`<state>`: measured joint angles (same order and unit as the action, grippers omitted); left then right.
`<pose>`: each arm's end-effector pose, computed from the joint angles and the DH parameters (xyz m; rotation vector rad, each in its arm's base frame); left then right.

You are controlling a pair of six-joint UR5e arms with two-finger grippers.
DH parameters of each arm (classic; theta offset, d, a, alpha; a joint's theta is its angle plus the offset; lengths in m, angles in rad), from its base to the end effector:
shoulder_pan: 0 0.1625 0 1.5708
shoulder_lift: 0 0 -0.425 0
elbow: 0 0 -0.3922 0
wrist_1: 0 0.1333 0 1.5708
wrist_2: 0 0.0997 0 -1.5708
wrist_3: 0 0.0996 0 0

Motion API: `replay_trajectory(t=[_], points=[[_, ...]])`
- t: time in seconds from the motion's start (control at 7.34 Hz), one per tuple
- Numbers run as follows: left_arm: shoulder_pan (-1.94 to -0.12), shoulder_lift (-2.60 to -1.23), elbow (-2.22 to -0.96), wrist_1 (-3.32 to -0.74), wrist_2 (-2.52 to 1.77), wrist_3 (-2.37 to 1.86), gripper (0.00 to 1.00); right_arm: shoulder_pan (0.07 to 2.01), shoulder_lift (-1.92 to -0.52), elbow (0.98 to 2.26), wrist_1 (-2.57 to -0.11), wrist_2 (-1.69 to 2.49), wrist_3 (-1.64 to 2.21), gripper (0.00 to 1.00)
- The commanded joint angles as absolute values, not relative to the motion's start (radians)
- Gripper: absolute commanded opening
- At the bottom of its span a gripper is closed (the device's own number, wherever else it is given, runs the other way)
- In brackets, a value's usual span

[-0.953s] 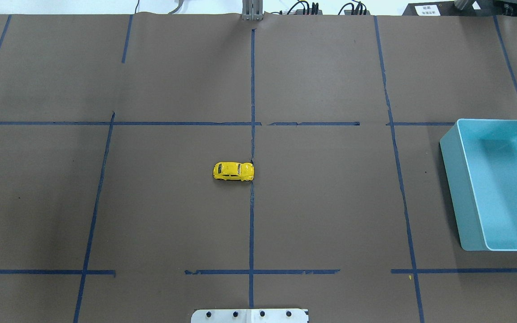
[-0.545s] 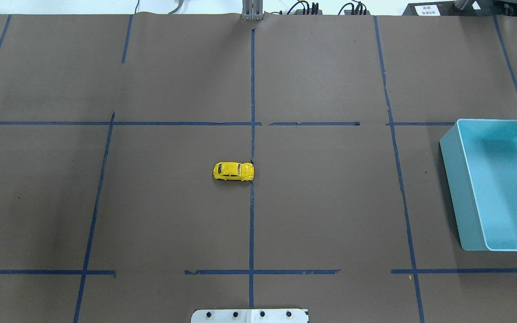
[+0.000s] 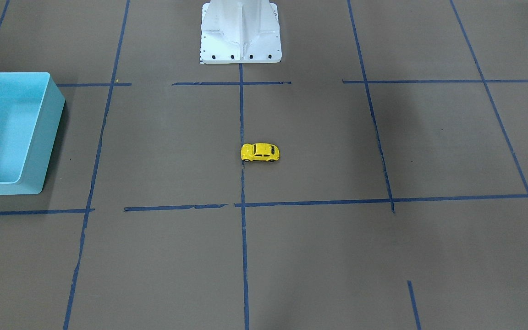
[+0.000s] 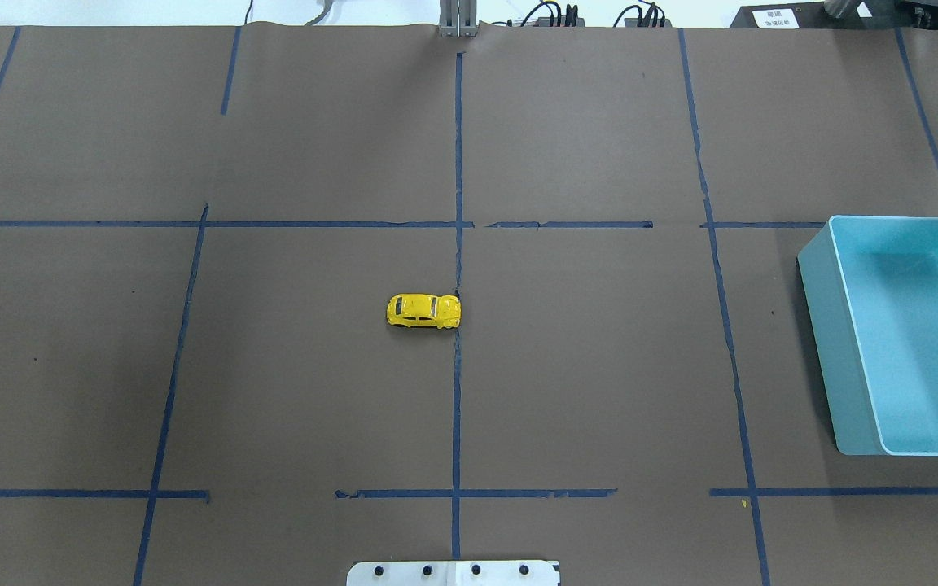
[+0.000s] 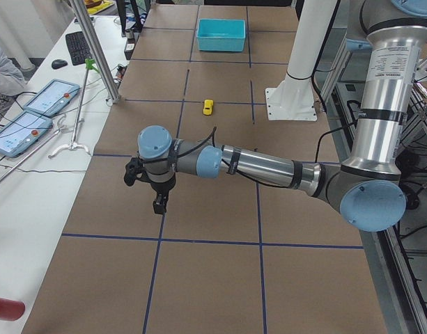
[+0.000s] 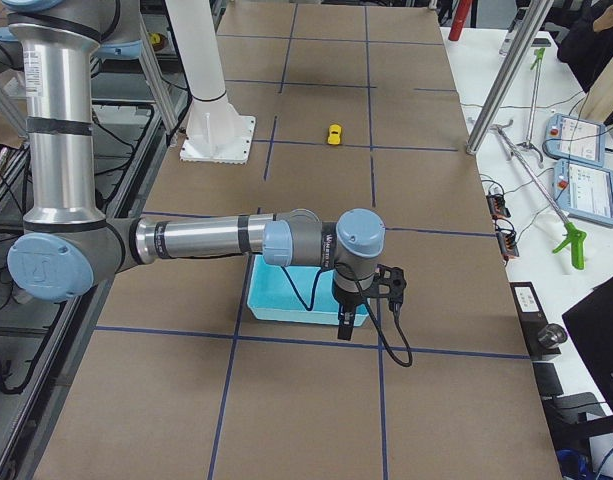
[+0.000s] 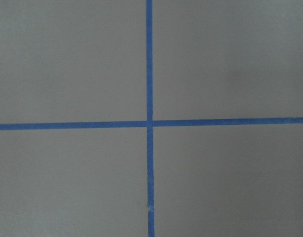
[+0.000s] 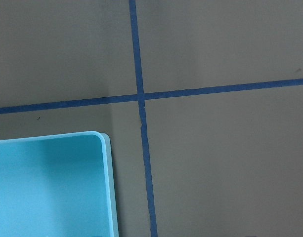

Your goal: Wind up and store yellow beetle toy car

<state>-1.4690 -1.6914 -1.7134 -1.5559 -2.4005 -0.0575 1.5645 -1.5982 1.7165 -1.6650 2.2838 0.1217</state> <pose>-0.0043 -0.5463 0.5230 0.1675 0.8417 0.1445 0.0651 -0.4797 0.6140 -0.0226 -0.7133 0.1019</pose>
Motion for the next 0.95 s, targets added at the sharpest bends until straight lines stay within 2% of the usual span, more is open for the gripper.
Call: replay_trajectory(t=[0.0, 0.41, 0.82], points=[[-1.233, -1.854, -1.823, -1.546, -2.408, -0.058, 1.0, 1.565, -1.598, 1.717, -1.664, 2.284, 0.123, 1.0], [-0.848, -2.119, -1.818, -1.549, -2.407, -0.06, 1.0, 1.565, -1.598, 1.717, -1.664, 2.286, 0.124, 1.0], [-0.671, -2.314, -1.776, -1.498, -2.237, -0.028, 1.0, 1.565, -1.598, 1.717, -1.664, 2.287, 0.123, 1.0]])
